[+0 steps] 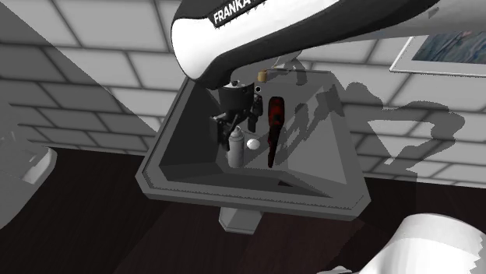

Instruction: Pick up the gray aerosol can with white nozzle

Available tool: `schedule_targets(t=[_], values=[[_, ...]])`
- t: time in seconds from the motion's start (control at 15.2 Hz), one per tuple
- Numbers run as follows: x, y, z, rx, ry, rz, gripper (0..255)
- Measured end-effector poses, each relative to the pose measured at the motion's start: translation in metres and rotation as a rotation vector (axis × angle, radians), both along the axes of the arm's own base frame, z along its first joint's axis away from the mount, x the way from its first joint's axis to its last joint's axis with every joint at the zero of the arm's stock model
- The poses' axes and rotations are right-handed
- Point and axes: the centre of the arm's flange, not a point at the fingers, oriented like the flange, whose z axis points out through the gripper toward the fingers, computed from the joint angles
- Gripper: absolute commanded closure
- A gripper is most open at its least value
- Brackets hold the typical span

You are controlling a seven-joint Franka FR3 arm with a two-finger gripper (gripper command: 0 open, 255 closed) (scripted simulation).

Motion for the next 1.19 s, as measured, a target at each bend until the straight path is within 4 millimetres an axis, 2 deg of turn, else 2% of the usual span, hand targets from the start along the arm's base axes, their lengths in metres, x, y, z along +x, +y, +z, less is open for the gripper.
schedule_targets(t=[0.66,0.92,1.19], values=[[0.052,-0.092,-0.088,0.039,-0.030,-0.077,0],[0.066,-0.126,-0.119,0.054,-0.040,-0.105,0],[0.067,-0.133,-0.140,0.057,-0.043,-0.111,0]])
